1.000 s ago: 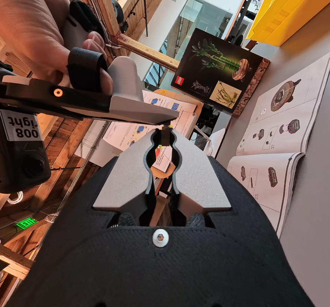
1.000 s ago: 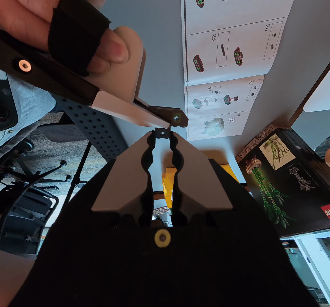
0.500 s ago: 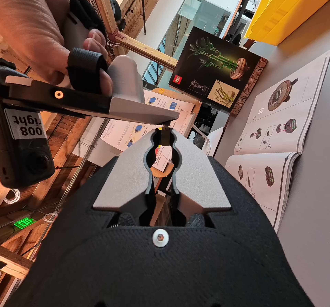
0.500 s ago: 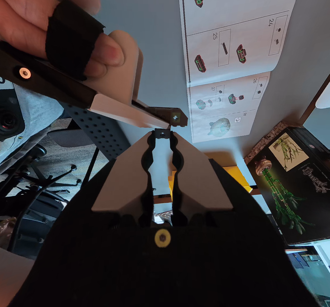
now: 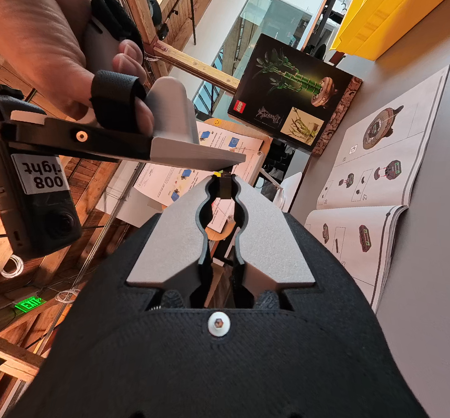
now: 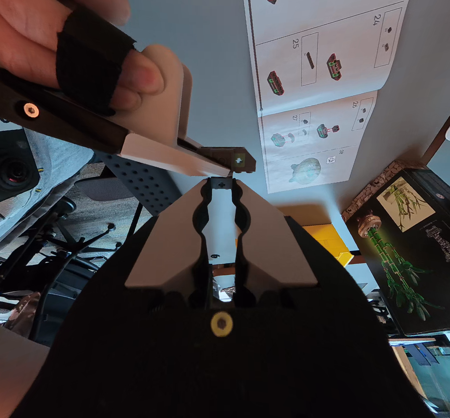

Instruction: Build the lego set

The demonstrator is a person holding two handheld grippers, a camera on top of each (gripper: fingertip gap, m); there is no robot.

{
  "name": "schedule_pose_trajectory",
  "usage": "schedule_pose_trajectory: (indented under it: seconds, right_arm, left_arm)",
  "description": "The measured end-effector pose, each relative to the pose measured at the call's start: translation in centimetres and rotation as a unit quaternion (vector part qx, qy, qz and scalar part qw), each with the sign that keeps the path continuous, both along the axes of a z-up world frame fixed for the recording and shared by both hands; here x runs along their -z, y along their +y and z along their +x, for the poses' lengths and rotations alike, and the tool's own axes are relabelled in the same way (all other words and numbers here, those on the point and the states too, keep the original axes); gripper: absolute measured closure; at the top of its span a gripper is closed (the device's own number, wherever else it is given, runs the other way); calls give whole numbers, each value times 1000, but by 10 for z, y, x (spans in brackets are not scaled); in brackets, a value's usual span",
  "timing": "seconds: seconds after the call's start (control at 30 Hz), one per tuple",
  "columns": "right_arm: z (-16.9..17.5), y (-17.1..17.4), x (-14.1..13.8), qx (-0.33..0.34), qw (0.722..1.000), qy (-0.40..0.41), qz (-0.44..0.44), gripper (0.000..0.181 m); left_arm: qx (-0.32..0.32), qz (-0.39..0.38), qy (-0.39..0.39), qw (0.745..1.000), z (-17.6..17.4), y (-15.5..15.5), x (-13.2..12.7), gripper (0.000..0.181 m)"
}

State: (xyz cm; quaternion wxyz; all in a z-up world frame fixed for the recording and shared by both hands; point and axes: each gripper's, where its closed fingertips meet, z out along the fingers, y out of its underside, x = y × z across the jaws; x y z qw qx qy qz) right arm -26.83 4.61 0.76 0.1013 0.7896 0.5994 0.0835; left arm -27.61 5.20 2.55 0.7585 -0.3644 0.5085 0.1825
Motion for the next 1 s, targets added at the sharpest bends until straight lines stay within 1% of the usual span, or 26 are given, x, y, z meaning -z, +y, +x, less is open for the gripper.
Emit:
schedule_pose_trajectory:
  seconds: [0.23,0.47,0.7,1.0]
  right_arm:
    - [-2,2,-2,-13,1000,19,5,168]
    - [-2,2,-3,-12,999,36,2,167]
    - [-4,3,-5,-26,999,43,12,165]
    - [-6,5,-9,-21,998,56,20,159]
  left_arm:
    - [-4,11,0,1000,-2,2,-2,172]
    - [-5,8,-10,1000,-3,3,-3,172]
    - [-4,4,-18,1000,-4,3,-5,172]
    - [-1,-2,-31,1000,-5,2,-8,172]
